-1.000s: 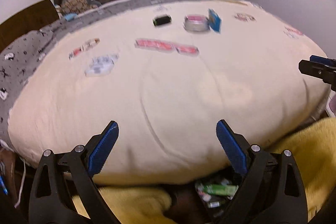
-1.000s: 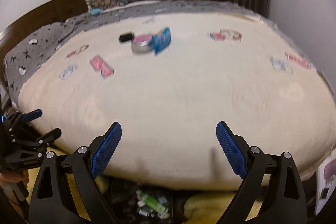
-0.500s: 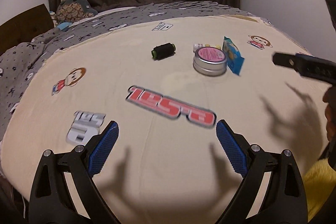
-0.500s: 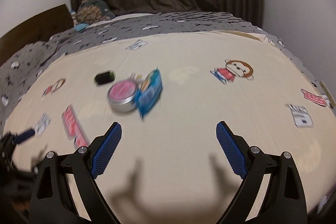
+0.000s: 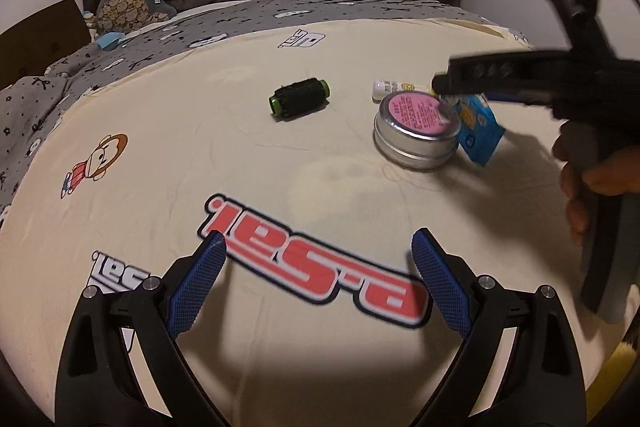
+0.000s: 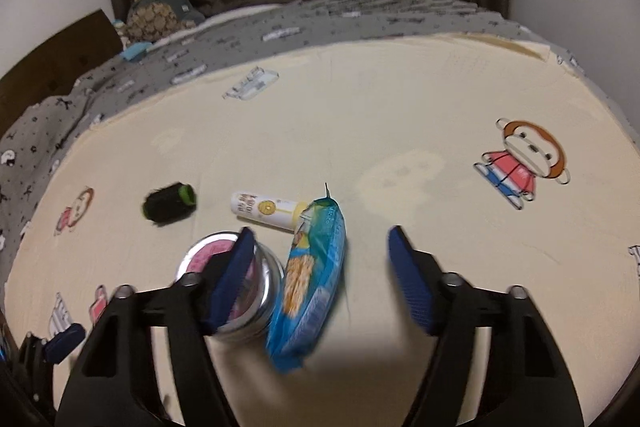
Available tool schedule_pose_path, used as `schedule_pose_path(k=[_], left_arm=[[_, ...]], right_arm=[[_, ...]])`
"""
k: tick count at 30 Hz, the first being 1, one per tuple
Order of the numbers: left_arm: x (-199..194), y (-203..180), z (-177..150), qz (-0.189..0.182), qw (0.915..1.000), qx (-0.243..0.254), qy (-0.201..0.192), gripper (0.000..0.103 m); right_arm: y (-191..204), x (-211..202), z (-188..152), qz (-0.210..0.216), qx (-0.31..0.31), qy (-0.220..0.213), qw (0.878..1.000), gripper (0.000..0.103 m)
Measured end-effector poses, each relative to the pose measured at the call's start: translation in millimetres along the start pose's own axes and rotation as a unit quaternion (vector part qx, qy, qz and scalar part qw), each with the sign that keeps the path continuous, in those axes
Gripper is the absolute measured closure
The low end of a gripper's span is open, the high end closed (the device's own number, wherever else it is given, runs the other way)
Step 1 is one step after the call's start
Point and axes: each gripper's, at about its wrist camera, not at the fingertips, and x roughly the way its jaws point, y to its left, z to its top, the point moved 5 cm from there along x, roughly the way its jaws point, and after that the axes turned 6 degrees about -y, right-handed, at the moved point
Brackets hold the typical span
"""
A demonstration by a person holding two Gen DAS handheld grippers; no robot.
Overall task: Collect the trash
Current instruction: 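Grasp the blue snack packet with the right tool while the left tool grasps the pink tin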
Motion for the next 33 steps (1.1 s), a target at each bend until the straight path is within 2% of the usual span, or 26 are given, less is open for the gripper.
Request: schedule_pose_path(k=[1,2,3,4,8,12,18,22,24,25,29,33], left_arm=[[0.4,-1.3,1.8,-0.002,1.0,0.0,-0.002,0.014],[0.7,-3.1,3.3,-0.004,1.0,0.001,-0.003,0.014],[1.5,-5.4,5.5,-0.006,1.0,0.003,-0.004,0.014],[2.6,-8.4,7.7,-0.009,0.9999,0.006,-0.005,0.014],[4.3,-23.5,14.2,-0.022,0.9996,0.016,-0.01,0.014],[8.0,-42.2,24.6,-0.037,0.9989,0.023,-0.018,0.014],[44.2,-68.3,45.8,-0.044,0.9988,0.02,0.005,0.015],[66.0,-74.8,58.3,-0.03,0.9992,0.019,0.021,0.021],[75.2,-77.1,61.9,-0.027,0.999,0.02,0.031,0.028],[80.0,-77.2,62.4,-0.026,0.9987,0.019,0.039,0.035],[79.9,-77.3,60.5,-0.024,0.9986,0.018,0.042,0.036],[62.1,-75.6,54.1,-0.02,0.9988,0.02,0.041,0.036]], right_arm=[[-0.8,2.7,-1.0,0.002,0.003,0.003,1.0,0.056],[-2.3,4.7,-1.7,0.003,0.005,0.004,1.0,0.07],[-4.7,6.5,-2.8,0.003,0.006,0.011,1.0,0.078],[-5.9,9.1,-4.2,0.006,0.004,0.018,1.0,0.081],[-16.5,3.7,-6.8,0.025,0.009,0.02,0.999,0.082],[-39.7,-19.1,2.3,-0.005,0.006,-0.014,1.0,0.082],[-70.1,-29.8,1.3,-0.026,0.013,-0.02,0.999,0.082],[-85.0,-28.4,-4.1,-0.024,0.024,-0.013,0.999,0.083],[-86.3,-27.7,-5.3,-0.023,0.019,-0.011,0.999,0.083],[-85.9,-27.6,-5.6,-0.023,0.018,-0.011,1.0,0.083],[-85.9,-28.5,-10.6,-0.019,0.01,-0.007,1.0,0.083],[-86.8,-37.4,-16.6,-0.028,-0.005,-0.009,1.0,0.083]])
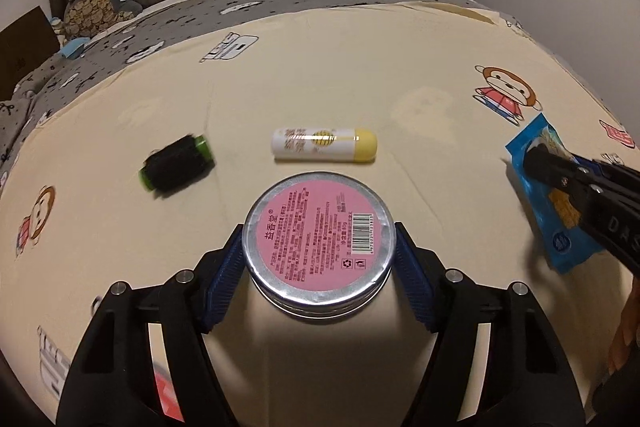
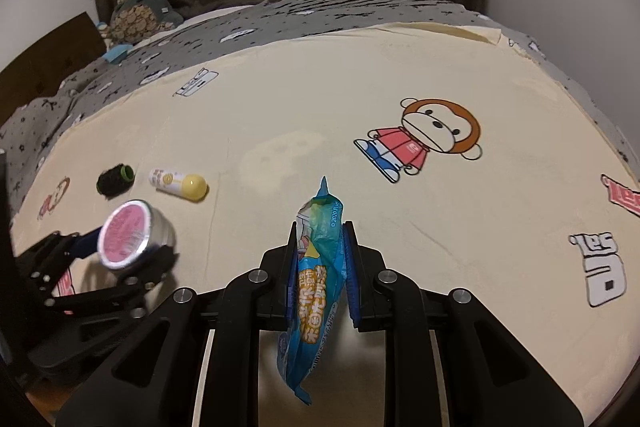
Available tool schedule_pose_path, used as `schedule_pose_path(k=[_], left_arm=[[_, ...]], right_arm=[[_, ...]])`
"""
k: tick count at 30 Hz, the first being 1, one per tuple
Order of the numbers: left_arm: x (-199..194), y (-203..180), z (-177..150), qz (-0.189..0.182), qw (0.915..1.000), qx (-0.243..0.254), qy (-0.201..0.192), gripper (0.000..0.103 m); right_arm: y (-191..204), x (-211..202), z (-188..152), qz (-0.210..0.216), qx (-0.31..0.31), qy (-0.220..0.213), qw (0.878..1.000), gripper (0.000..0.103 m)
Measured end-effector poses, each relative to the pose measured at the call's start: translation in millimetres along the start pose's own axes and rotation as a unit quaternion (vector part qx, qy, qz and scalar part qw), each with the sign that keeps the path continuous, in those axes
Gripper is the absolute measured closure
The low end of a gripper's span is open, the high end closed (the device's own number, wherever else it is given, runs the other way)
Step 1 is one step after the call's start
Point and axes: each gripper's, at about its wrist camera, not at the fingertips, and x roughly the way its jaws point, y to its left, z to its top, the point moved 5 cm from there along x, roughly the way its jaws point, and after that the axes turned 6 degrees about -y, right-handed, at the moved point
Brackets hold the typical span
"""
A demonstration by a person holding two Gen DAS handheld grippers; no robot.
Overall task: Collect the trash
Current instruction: 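Grasp the blue snack packet with the right tool while the left tool grasps the pink tin, then lower the blue packet and pink tin into the bin and open both tools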
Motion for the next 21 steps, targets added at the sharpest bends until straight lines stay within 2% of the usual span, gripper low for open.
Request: schedule_pose_path(k=[6,11,21], left_arm=[[-41.2,16.5,-16.0,0.018,0.9996,-0.009,-0.018,0.036],[-86.4,36.4,-29.2,0.034,0.9983,-0.018,-0.044,0.036],[-179.7,44.8,-68.2,0.019,0.9951,-0.034,-0.091,0.036]], right_arm=[[7.6,-28.2,-6.1,-0.004,-0.032,-0.015,0.999,0.083],[21.4,-80.5,-6.6,0.013,-0.057,-0.048,0.997,0.082],[44.6,-173.3,-34.2,0.045,-0.121,-0.093,0.987,0.082]])
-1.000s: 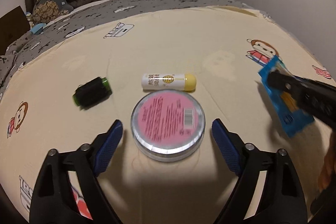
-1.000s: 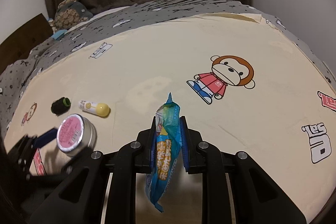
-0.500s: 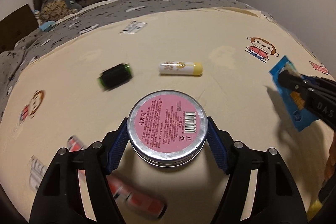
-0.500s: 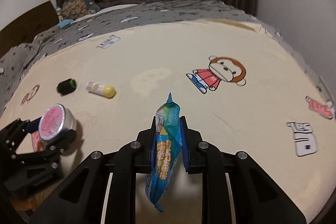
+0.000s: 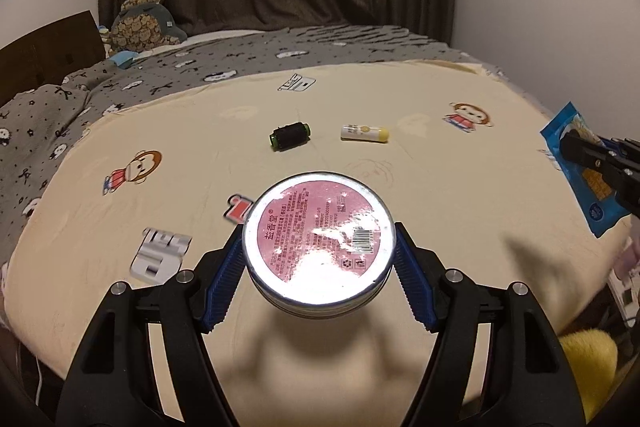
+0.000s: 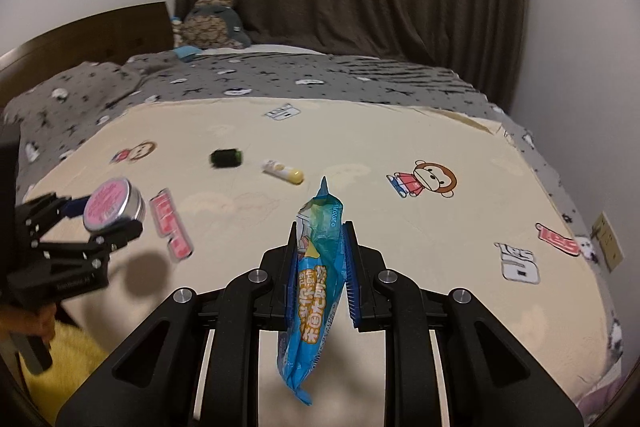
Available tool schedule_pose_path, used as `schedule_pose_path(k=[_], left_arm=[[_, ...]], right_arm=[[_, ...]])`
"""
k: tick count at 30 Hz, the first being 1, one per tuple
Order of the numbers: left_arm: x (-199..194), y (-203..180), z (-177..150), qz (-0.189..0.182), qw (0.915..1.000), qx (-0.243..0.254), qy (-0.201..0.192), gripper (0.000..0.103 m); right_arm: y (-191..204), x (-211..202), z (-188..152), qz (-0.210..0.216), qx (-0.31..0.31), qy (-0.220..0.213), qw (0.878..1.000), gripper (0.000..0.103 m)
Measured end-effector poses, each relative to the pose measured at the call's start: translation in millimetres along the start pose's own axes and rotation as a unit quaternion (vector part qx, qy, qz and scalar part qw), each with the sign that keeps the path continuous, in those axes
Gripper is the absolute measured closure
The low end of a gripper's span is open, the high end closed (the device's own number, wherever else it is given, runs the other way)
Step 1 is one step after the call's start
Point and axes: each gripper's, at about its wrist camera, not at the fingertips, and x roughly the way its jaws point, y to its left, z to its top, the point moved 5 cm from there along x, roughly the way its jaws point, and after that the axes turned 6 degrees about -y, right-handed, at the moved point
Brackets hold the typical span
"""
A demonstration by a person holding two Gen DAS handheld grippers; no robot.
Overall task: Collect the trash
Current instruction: 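Lower the blue packet and pink tin into the bin and open both tools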
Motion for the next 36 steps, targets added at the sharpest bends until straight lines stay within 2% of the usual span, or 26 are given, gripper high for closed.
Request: schedule_pose_path(k=[8,13,18,23,30,36], left_arm=[[-62.9,-13.5,-29.3,-0.026,0.9993,0.009,-0.024,0.036],[-79.0,-22.0,-63.3,-0.041,0.9991,0.007,-0.01,0.036],[-78.1,-24.8,-108.2,-0.059,0.9977,-0.006,0.032,0.036],[-69.2,-25.1,-153.9,-0.064,0.9948,-0.016,0.077,0.036],[-45.3,-23.1,-214.8,-0.081,0.9845,-0.032,0.152,0.036],[-23.0,-31.4,-248.8,-0.087,0.9758,-0.026,0.199,0.036]], right_arm=[[12.6,-54.6,-39.4,0.026,-0.009,0.003,1.0,0.082],[24.9,-71.9,-74.4,0.05,0.004,0.023,0.998,0.082],[43.1,-73.4,-113.4,0.076,0.025,0.058,0.995,0.082],[59.3,-58.9,-157.1,0.079,0.038,0.107,0.99,0.082],[72.9,-42.1,-209.6,0.072,0.05,0.169,0.982,0.082],[80.2,-24.6,-249.6,0.073,0.061,0.222,0.97,0.082]])
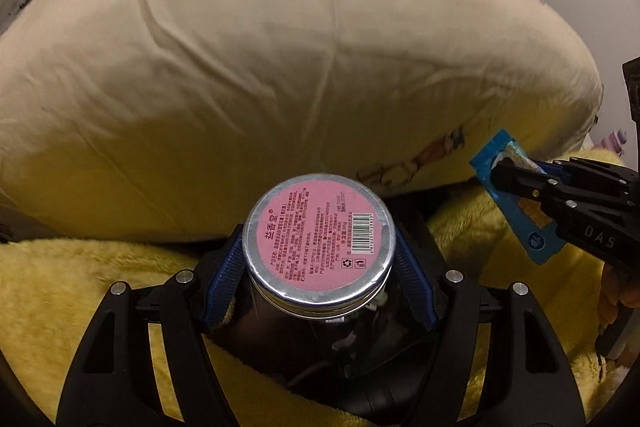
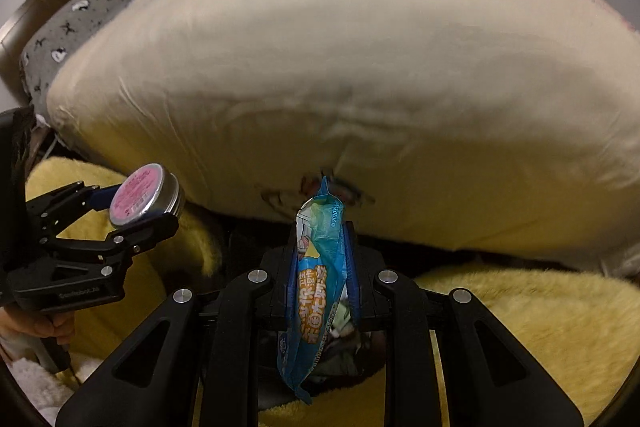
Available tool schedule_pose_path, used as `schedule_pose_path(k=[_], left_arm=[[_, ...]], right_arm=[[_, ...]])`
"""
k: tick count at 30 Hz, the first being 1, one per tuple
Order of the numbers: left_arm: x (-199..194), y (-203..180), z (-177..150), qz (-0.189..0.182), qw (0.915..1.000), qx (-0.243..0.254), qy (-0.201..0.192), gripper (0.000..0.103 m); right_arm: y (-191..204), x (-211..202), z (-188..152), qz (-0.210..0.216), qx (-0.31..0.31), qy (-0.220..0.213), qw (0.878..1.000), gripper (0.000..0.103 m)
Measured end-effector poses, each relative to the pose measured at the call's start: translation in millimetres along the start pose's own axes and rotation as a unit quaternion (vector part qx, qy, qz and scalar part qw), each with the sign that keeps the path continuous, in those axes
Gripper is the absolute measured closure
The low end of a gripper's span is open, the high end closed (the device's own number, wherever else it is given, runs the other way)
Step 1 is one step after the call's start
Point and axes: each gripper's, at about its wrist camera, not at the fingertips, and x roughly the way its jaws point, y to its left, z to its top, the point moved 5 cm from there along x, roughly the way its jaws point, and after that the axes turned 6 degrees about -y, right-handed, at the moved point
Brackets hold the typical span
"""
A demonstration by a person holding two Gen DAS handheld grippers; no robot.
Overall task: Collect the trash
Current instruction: 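Lower the blue packet and pink tin into the bin and open both tools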
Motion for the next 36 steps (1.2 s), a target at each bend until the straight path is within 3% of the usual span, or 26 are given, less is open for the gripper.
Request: schedule_pose_path(k=[6,15,16,18,19,20,27,36], left_arm=[[33.2,-3.1,-19.8,0.006,0.9984,0.012,0.054,0.036],[58.0,-11.3,-32.4,-0.006,0.9948,0.026,0.098,0.036],[60.1,-12.7,-33.1,-0.003,0.9944,0.025,0.102,0.035],[61.4,-11.2,-33.2,0.003,0.9942,0.022,0.105,0.028],[60.4,-9.1,-31.7,0.005,0.9944,0.02,0.104,0.026],[59.7,-8.0,-30.7,0.008,0.9946,0.019,0.102,0.024],[41.0,-7.1,-11.0,0.03,0.9967,0.029,0.07,0.017],[-11.9,0.6,43.0,0.045,0.9982,0.035,-0.017,0.016]], right_arm=[[0.7,22.8,-15.2,0.004,0.007,0.035,0.999,0.082],[3.9,46.1,-24.2,0.006,0.014,0.072,0.997,0.079],[0.8,49.1,-24.0,0.003,0.018,0.076,0.997,0.077],[-4.6,53.8,-23.1,-0.002,0.025,0.08,0.996,0.063],[-5.1,54.5,-22.5,-0.004,0.028,0.08,0.996,0.048],[-6.6,53.4,-21.8,-0.004,0.032,0.077,0.997,0.043],[-5.8,45.1,-10.5,-0.011,0.03,0.057,0.998,0.038],[-1.6,14.0,22.3,-0.008,0.011,0.01,1.0,0.034]])
